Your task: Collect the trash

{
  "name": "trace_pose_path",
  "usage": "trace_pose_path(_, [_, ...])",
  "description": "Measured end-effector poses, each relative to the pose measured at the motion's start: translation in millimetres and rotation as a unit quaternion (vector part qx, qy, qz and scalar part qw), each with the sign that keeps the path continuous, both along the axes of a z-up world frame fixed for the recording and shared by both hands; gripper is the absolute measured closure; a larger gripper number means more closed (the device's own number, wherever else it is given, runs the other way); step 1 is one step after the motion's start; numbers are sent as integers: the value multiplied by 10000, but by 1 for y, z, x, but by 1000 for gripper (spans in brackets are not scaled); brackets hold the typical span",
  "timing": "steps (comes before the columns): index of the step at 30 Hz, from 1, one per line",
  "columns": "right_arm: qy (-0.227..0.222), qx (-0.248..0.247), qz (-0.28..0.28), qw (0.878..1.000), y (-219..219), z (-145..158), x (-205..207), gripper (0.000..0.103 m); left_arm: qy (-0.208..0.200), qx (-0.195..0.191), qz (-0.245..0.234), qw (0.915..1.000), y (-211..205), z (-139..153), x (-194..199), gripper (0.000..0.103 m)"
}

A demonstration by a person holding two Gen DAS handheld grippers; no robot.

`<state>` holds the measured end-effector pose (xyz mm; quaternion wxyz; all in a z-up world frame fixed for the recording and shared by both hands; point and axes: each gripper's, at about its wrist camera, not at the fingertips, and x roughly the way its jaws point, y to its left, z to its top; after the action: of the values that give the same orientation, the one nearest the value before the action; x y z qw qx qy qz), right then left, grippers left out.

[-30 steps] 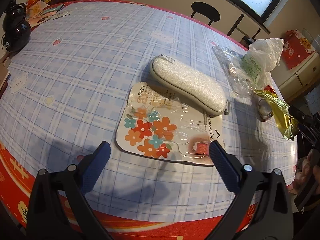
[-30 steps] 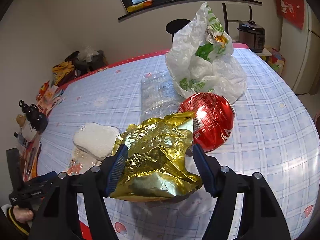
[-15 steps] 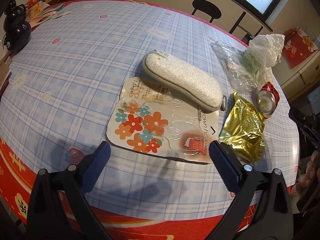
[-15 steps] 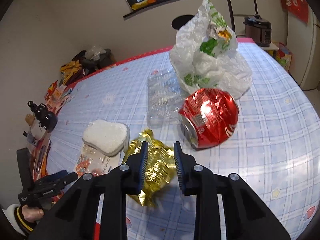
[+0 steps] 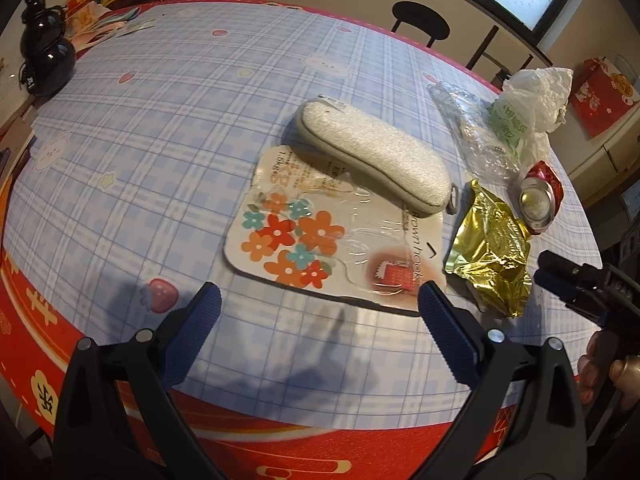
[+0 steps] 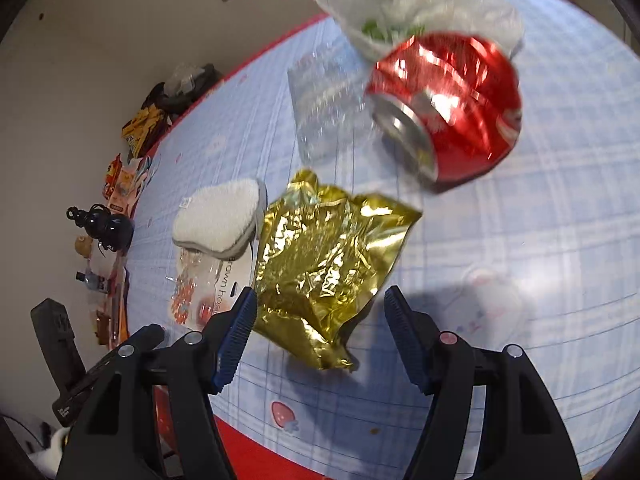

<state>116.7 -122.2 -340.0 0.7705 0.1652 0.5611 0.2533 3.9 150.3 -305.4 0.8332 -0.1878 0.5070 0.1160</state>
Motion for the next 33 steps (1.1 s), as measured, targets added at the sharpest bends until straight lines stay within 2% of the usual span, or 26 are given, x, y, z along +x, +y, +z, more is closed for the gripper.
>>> trace_pose_path(4, [188, -16, -189, 9996, 8, -13, 10, 37, 26, -8, 71, 10000, 7, -2, -7, 6])
trace_pose_path(8, [49, -100, -388, 9992, 16, -11, 19, 37, -55, -41, 59, 10000, 11, 1, -14, 6])
trace_pose_path(11, [-220, -547, -261, 9979, 33, -7, 23, 39, -125, -112, 50, 9998, 13, 3, -16, 6])
trace_pose_path(12, [-379, -837, -126, 9957, 41, -7, 23, 41, -137, -125, 49, 9998, 14, 3, -17, 6])
trace_pose_path(13, [-504, -1046, -39, 9932, 47, -6, 22, 44, -150, -140, 52, 9998, 15, 3, -17, 6])
trace_pose_path(14, [-536, -1073, 4, 9928, 50, -6, 22, 52, -160, -156, 55, 9997, 15, 3, -17, 6])
trace_pose_path(18, [-600, -1094, -96, 9921, 47, 0, 23, 56, -197, -263, 81, 9994, 19, 3, -15, 6])
trace_pose_path(19, [-628, -1072, -110, 9922, 44, 2, 23, 62, -214, -300, 94, 9993, 20, 3, -14, 6])
trace_pose_path(20, [-640, -976, -148, 9931, 41, 5, 23, 63, -228, -335, 111, 9991, 21, 3, -13, 6])
trace_pose_path(30, [-968, -490, -328, 9936, 4, 37, 17, 64, -487, -690, 277, 9960, 37, 13, 20, 8])
trace_pose_path(31, [-1017, -478, -332, 9931, 2, 41, 16, 64, -532, -776, 295, 9951, 38, 13, 27, 9])
trace_pose_path(33, [-1097, -477, -337, 9922, -2, 47, 13, 64, -522, -992, 357, 9931, 39, 9, 41, 22])
